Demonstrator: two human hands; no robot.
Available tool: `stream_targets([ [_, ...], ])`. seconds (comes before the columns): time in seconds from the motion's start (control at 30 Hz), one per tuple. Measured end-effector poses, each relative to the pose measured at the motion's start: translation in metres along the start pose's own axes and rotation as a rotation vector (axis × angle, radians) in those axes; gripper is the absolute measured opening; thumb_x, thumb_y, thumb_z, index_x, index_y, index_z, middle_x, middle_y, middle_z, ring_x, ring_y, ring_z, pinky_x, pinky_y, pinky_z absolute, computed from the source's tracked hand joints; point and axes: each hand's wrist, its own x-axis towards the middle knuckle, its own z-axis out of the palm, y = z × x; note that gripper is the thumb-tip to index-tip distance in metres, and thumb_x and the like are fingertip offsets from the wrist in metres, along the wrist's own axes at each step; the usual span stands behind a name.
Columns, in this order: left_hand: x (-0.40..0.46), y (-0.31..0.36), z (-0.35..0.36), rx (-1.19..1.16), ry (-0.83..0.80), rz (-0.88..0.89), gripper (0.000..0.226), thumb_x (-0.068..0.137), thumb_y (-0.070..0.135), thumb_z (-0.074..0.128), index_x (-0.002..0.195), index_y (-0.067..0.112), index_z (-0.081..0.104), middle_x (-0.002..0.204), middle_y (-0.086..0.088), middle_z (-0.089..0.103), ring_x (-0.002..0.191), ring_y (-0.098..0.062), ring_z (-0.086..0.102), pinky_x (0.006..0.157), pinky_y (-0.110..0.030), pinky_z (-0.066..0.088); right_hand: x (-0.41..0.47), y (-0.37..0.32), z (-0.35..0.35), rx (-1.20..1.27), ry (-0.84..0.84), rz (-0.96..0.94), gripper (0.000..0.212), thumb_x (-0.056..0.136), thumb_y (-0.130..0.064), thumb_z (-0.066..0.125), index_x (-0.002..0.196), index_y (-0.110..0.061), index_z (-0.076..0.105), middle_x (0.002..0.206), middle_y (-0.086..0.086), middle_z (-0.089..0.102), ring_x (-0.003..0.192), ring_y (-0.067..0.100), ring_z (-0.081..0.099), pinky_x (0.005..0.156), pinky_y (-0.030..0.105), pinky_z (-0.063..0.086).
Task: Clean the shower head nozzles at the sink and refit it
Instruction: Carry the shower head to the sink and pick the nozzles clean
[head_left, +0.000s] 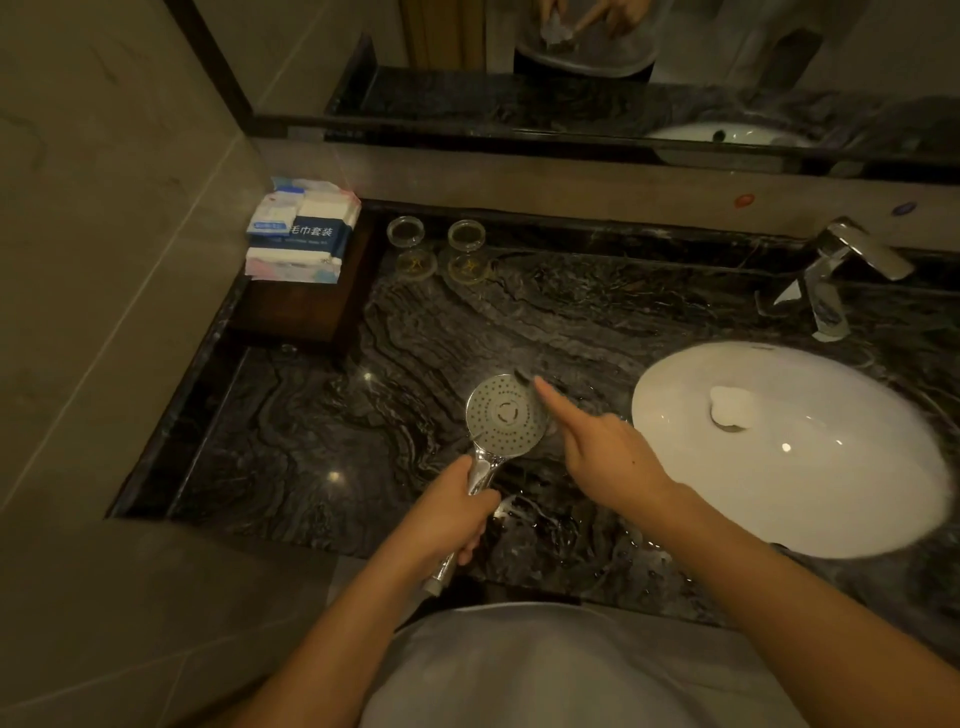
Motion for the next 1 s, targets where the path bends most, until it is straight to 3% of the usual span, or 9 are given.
stream_targets([
  [0.17,-0.003,0.002,-0.001,-0.056,-0.016,-0.019,0.016,0.1,0.01,0.053,0.1,0.026,0.051,0.057,-0.001,0.049,0.038,-0.01,0.042,0.036,-0.024,0.033,-0.016,-0.017,0.008,-0.05,-0.05,-0.126,0.074,0.099,-0.019,0.041,0.154,-0.047,-0.001,0.066,0.001,0.052,0.054,0.021,0.048,0.058,0.038,0.047],
  [0.3,-0.005,0.004,0.0,-0.063,-0.024,-0.01,0.015,0.1,0.009,0.053,0.098,0.023,0.05,0.054,0.001,0.048,0.038,-0.011,0.04,0.036,-0.024,0.032,0.0,0.0,-0.004,-0.023,0.023,0.001,0.07,0.102,-0.023,0.039,0.151,-0.054,0.0,0.062,0.005,0.056,0.054,0.024,0.055,0.062,0.042,0.054],
  [0.47,-0.008,0.007,-0.002,-0.088,-0.032,-0.025,0.014,0.101,0.007,0.052,0.1,0.021,0.051,0.055,0.0,0.047,0.037,-0.01,0.039,0.036,-0.023,0.031,-0.015,-0.014,-0.001,-0.053,-0.03,-0.104,0.07,0.101,-0.021,0.04,0.153,-0.049,0.003,0.064,0.005,0.053,0.057,0.026,0.055,0.063,0.041,0.053],
  [0.6,-0.01,0.008,0.001,-0.122,-0.041,-0.034,0.015,0.1,0.007,0.052,0.098,0.021,0.049,0.053,0.0,0.045,0.038,-0.011,0.037,0.036,-0.021,0.029,0.001,0.001,-0.007,0.013,0.042,0.019,0.067,0.102,-0.024,0.038,0.151,-0.054,0.004,0.067,0.01,0.058,0.058,0.03,0.057,0.063,0.045,0.055],
  [0.8,-0.012,0.009,-0.002,-0.194,-0.071,-0.036,0.011,0.102,0.005,0.049,0.101,0.016,0.048,0.054,0.001,0.044,0.038,-0.009,0.036,0.035,-0.021,0.028,-0.022,-0.008,0.0,-0.074,-0.037,-0.174,0.073,0.099,-0.021,0.043,0.154,-0.049,0.003,0.067,0.01,0.061,0.058,0.03,0.058,0.062,0.045,0.053],
  [0.93,-0.01,0.015,-0.003,-0.227,-0.086,-0.031,0.011,0.103,0.006,0.051,0.099,0.015,0.045,0.058,-0.002,0.044,0.04,-0.011,0.035,0.035,-0.021,0.028,-0.005,-0.003,-0.007,0.026,0.101,-0.022,0.07,0.101,-0.02,0.041,0.153,-0.051,0.007,0.057,0.005,0.048,0.048,0.026,0.048,0.054,0.041,0.049],
  [1.0,-0.01,0.019,-0.004,-0.249,-0.086,-0.032,0.011,0.103,0.007,0.05,0.098,0.016,0.045,0.058,-0.001,0.044,0.04,-0.01,0.034,0.035,-0.021,0.028,-0.009,-0.01,-0.004,0.036,0.099,-0.077,0.072,0.1,-0.02,0.041,0.152,-0.052,0.003,0.058,0.005,0.049,0.048,0.026,0.049,0.053,0.041,0.048],
])
